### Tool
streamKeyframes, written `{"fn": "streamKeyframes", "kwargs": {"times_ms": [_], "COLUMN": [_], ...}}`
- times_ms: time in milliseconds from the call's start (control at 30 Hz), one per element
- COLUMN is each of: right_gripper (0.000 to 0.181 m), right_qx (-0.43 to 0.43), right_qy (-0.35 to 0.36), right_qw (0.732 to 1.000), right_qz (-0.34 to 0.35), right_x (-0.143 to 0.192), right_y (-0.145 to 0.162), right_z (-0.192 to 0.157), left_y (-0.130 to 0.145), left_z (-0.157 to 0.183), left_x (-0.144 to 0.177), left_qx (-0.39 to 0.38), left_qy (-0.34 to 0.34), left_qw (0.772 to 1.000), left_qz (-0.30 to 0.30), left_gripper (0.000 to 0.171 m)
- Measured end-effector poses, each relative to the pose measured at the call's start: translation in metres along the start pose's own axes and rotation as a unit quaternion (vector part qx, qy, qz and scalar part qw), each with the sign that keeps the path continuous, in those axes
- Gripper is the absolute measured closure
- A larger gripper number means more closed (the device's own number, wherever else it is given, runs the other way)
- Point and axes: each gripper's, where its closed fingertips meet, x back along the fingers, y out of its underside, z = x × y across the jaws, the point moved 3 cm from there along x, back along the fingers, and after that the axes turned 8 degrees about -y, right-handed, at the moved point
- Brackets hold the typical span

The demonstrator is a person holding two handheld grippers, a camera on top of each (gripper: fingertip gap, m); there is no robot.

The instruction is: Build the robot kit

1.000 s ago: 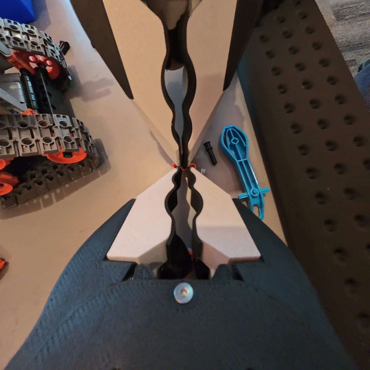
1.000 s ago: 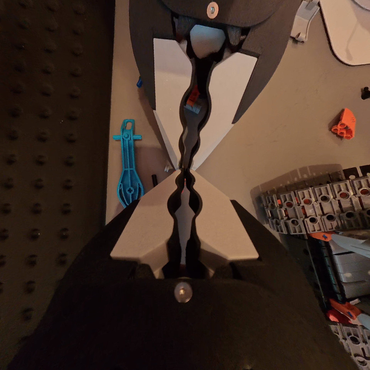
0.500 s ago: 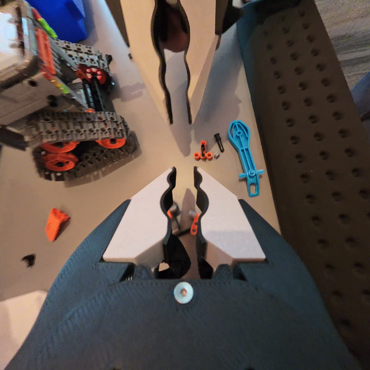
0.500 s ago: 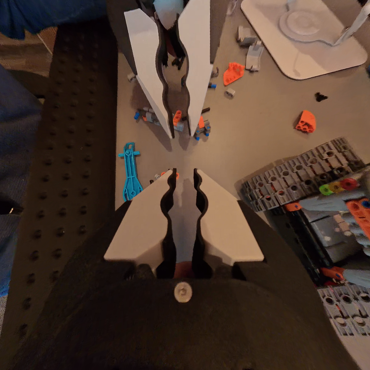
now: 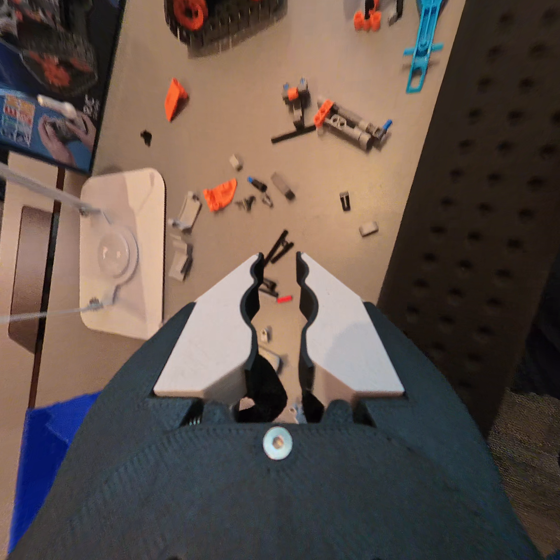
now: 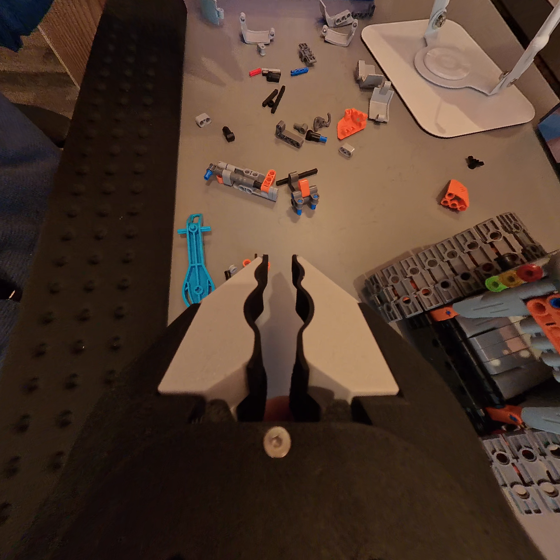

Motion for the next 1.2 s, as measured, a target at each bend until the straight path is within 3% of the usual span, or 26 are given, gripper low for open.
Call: {"fn": "streamKeyframes", "kwargs": {"times_ms": [267, 567, 1200], "right_gripper": [0.168, 0.168, 0.168], "right_qx": [-0.009, 0.002, 0.01], "right_qy": [0.008, 0.011, 0.016], "right_qw": [1.0, 1.0, 1.0], "right_qz": [0.017, 0.023, 0.021], "right_x": [0.002, 0.002, 0.001], "right_y": [0.008, 0.012, 0.013], "right_z": [0.007, 0.007, 0.006], "left_y": [0.03, 0.024, 0.014], "left_z": [0.029, 0.055, 0.066], "left_x": [0.003, -0.027, -0.039], "left_qx": [0.046, 0.049, 0.043], "left_qy": [0.012, 0.07, 0.093], "left_qw": [0.999, 0.996, 0.994], "left_qz": [0.008, 0.014, 0.026], "left_gripper": [0.151, 0.15, 0.151]}}
